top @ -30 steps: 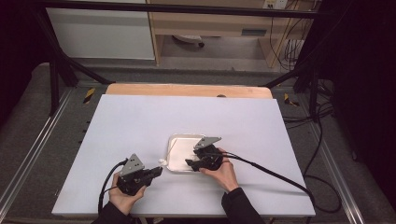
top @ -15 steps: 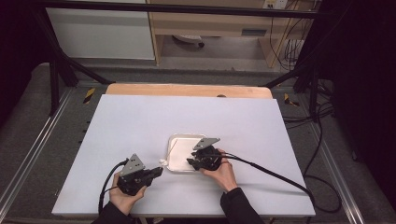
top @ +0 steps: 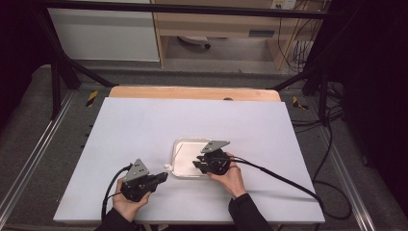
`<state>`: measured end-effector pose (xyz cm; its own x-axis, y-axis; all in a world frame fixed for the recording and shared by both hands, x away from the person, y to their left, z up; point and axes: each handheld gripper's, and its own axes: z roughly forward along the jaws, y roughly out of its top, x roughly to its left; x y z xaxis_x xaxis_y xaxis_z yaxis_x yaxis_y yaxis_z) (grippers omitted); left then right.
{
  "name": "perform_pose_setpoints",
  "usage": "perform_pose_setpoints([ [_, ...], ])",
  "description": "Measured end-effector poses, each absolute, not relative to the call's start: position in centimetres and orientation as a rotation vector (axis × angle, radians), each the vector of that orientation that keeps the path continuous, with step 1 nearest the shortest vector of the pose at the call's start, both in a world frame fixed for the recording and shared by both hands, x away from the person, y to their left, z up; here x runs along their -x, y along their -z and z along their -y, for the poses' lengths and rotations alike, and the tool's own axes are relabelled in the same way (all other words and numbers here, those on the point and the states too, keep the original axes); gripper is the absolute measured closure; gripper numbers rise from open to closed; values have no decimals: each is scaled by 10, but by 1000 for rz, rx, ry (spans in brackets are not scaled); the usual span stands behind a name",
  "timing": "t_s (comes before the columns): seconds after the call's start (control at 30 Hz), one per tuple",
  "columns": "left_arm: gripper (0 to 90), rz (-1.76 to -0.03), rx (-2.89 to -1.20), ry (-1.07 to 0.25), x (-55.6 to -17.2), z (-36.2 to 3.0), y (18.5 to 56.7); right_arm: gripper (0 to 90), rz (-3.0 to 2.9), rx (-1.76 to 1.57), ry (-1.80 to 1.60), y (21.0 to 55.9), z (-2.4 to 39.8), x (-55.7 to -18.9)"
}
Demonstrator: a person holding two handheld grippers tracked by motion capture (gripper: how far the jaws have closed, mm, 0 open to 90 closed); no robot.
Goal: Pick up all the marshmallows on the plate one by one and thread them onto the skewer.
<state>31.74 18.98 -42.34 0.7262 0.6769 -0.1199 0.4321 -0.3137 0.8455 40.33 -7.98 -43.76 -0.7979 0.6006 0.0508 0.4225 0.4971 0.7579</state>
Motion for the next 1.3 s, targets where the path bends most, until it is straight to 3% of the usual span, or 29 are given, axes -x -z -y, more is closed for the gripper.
perform_pose_setpoints([
  [0.73,887,-824,-1969,-304,-316,-184,424,727,-2370,-839,-1479,368,111,-385],
  [1.3,888,-772,-1970,-299,-311,-176,423,731,-2307,-905,-1786,343,123,-388],
])
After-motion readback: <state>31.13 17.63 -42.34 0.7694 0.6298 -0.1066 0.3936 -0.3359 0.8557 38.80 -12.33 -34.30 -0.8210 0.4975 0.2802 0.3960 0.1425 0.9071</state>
